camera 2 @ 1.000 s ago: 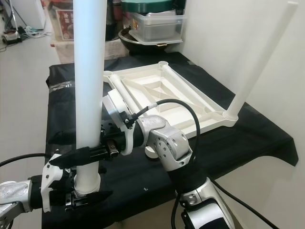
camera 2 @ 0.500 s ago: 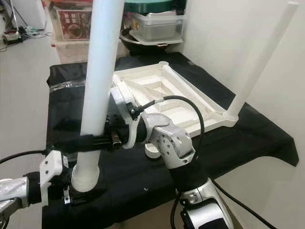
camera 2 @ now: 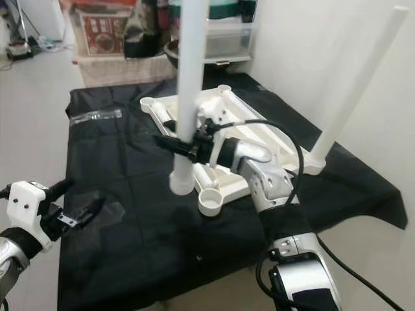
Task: Building children table
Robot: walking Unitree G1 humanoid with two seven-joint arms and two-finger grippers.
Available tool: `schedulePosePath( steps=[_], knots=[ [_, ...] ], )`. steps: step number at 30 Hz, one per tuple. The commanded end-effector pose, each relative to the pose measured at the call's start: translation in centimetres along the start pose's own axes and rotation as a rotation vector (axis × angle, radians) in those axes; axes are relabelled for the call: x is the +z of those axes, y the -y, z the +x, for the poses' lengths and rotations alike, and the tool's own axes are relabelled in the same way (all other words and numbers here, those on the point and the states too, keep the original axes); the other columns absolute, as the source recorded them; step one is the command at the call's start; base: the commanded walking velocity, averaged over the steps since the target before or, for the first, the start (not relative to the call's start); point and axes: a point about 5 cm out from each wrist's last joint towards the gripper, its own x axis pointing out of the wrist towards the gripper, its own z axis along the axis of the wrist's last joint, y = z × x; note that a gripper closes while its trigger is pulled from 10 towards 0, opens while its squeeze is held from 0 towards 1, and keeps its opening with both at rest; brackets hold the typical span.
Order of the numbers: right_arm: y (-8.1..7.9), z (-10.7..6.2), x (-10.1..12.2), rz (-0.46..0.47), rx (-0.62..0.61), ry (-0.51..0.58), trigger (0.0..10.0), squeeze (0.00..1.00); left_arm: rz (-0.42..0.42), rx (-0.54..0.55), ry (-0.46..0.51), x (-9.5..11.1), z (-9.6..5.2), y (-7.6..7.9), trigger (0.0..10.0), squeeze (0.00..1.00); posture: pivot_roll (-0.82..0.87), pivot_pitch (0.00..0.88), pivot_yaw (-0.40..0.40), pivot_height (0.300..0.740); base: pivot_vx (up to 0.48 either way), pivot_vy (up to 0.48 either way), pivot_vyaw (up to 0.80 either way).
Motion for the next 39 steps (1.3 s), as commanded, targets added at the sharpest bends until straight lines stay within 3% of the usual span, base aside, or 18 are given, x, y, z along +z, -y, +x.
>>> schedulePosePath(
  steps=[1,4,9,17,25,27,29,33,35,39],
  knots=[
    [-0.4,-0.1,-0.3,-0.059,0.004,-0.034,0.0,0.0,0.015,0.033,-0.049,-1.0,0.1,0.3,10.0,0.0,0.02,0.0,-0.065,0.74,0.0,0.0,0.0],
    [-0.8,-0.4,-0.5,-0.088,0.02,-0.052,0.0,0.0,-0.01,0.029,-0.052,-1.2,0.1,0.6,10.0,0.0,0.0,0.0,-0.055,0.74,0.0,0.0,0.0],
    [-2.8,-1.2,-1.8,-0.222,0.092,-0.109,0.0,0.0,-0.045,0.042,-0.059,-1.6,0.5,1.6,10.0,0.0,-0.01,0.0,-0.047,0.74,0.0,0.0,0.0],
    [-3.3,0.1,-2.1,-0.323,0.114,-0.116,0.0,0.0,-0.058,0.084,-0.027,-1.4,1.5,2.2,10.0,0.0,0.0,0.0,-0.051,0.74,0.0,0.0,0.0],
    [-2.4,0.3,-0.4,-0.28,0.06,-0.058,0.0,0.0,-0.072,0.092,-0.025,-1.6,1.6,2.3,10.0,0.0,0.0,0.0,-0.053,0.74,0.0,0.0,0.0],
    [-1.2,0.4,1.2,-0.143,-0.023,0.047,0.0,0.0,-0.08,0.094,-0.017,-1.5,1.8,2.5,10.0,0.0,0.0,0.0,-0.051,0.74,0.0,0.0,0.0],
    [-0.7,0.2,1.4,-0.116,-0.043,0.066,0.0,0.0,-0.079,0.092,-0.016,-1.5,1.9,2.6,10.0,0.0,0.0,0.0,-0.049,0.74,0.0,0.0,0.0],
    [-0.6,0.0,1.2,-0.117,-0.046,0.061,0.0,0.0,-0.078,0.09,-0.015,-1.5,2.0,2.7,10.0,0.0,0.0,0.0,-0.046,0.74,0.0,0.0,0.0],
    [-1.0,-0.6,0.1,-0.176,0.003,-0.002,0.0,0.0,-0.073,0.086,-0.014,-1.5,2.1,2.6,10.0,0.0,-0.01,0.0,-0.043,0.74,0.0,0.0,0.0],
    [-1.7,-1.1,-0.7,-0.207,0.074,-0.058,0.0,0.0,-0.066,0.082,-0.016,-1.6,2.1,2.5,10.0,0.0,-0.01,0.0,-0.042,0.74,0.0,0.0,0.0]
  ],
)
